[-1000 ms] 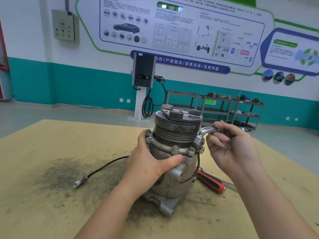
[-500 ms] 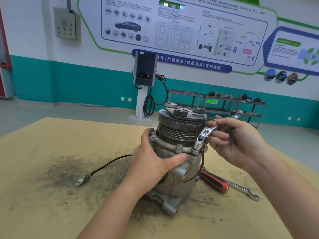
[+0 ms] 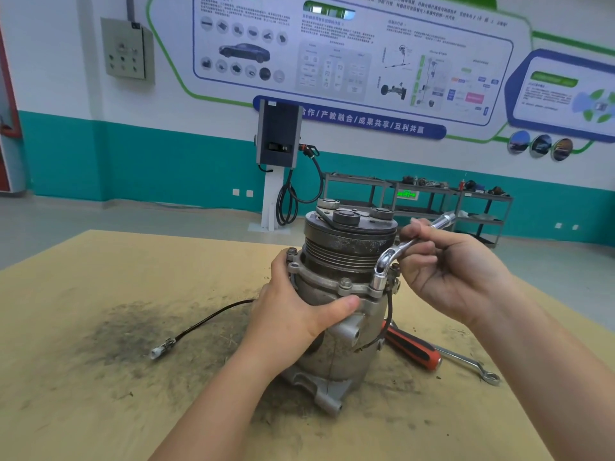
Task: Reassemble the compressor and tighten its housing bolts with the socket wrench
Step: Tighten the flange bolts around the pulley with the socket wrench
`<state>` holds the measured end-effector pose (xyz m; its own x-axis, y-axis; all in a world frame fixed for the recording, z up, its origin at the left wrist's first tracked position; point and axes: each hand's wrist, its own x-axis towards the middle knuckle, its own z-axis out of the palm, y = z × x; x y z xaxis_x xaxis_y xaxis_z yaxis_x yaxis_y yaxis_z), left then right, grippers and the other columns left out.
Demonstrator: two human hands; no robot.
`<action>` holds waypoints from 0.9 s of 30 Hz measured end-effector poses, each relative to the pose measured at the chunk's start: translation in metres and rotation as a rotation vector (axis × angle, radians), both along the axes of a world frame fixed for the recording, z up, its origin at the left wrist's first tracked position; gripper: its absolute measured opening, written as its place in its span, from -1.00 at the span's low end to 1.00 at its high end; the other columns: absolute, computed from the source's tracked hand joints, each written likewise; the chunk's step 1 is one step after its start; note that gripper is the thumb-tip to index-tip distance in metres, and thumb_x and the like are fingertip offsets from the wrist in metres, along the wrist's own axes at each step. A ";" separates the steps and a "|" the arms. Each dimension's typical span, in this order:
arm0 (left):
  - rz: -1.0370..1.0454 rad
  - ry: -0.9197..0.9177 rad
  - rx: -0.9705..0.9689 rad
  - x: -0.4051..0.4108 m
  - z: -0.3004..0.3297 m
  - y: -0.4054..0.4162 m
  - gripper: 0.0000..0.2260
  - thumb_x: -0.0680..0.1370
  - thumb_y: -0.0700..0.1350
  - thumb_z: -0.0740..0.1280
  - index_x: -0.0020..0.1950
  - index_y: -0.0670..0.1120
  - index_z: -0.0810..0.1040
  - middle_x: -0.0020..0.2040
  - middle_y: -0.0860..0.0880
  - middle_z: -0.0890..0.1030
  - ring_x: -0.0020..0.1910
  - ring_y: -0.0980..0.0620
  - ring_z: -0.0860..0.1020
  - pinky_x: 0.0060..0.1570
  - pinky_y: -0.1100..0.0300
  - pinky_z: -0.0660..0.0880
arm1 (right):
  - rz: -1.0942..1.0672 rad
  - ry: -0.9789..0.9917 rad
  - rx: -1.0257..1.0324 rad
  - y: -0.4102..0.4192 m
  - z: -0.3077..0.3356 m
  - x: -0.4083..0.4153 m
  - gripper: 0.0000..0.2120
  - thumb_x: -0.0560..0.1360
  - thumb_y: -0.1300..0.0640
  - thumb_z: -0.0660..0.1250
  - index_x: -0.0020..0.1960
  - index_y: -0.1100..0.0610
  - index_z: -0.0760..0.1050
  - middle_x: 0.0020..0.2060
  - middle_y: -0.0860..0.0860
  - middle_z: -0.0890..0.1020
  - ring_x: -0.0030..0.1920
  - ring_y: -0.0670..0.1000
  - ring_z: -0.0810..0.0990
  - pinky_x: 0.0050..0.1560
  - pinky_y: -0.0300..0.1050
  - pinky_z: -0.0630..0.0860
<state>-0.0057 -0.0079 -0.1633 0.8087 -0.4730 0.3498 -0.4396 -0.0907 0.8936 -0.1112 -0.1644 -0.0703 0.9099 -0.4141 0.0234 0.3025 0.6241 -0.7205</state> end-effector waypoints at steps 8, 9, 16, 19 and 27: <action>0.015 -0.032 -0.033 0.002 -0.003 -0.001 -0.26 0.04 0.49 0.43 0.07 0.48 0.09 0.03 0.38 0.52 0.11 0.30 0.52 0.04 0.29 0.43 | -0.298 -0.378 -0.043 0.029 -0.027 -0.008 -0.92 0.43 0.18 0.29 -0.17 0.03 0.42 -0.40 -0.02 0.53 -0.54 -0.14 0.38 -0.55 -0.34 0.34; 0.014 -0.035 -0.038 0.002 -0.003 -0.001 -0.26 0.04 0.49 0.43 0.07 0.48 0.09 0.01 0.39 0.52 0.09 0.33 0.51 -0.01 0.34 0.41 | -0.359 -0.416 -0.088 0.034 -0.031 -0.011 -0.91 0.44 0.17 0.29 -0.17 0.01 0.41 -0.38 -0.02 0.53 -0.52 -0.12 0.40 -0.53 -0.32 0.36; -0.013 -0.043 -0.064 0.002 -0.004 0.000 -0.15 0.07 0.45 0.47 0.25 0.38 0.15 0.14 0.31 0.56 0.19 0.21 0.54 0.27 0.04 0.48 | -0.899 -0.513 -0.777 0.072 -0.047 -0.019 -0.89 0.52 0.18 0.33 -0.15 0.05 0.43 -0.33 0.08 0.60 -0.46 0.05 0.51 -0.38 -0.18 0.47; -0.014 -0.036 -0.063 0.002 -0.004 0.000 -0.09 0.05 0.47 0.47 0.31 0.33 0.17 0.14 0.30 0.57 0.19 0.22 0.54 0.28 0.03 0.48 | -0.791 -0.507 -1.017 0.068 -0.039 -0.030 -0.78 0.61 0.08 0.26 -0.23 -0.03 0.43 -0.36 0.07 0.55 -0.46 0.03 0.48 -0.41 -0.20 0.43; 0.011 -0.037 -0.108 0.010 -0.009 -0.006 -0.11 0.08 0.44 0.46 0.31 0.15 0.29 -0.04 0.20 0.61 0.03 0.08 0.60 0.01 0.03 0.53 | -0.758 0.003 -1.778 0.094 -0.025 -0.025 -0.79 0.52 -0.12 0.14 -0.19 -0.03 0.22 -0.41 -0.09 0.42 -0.40 -0.07 0.37 -0.49 -0.10 0.36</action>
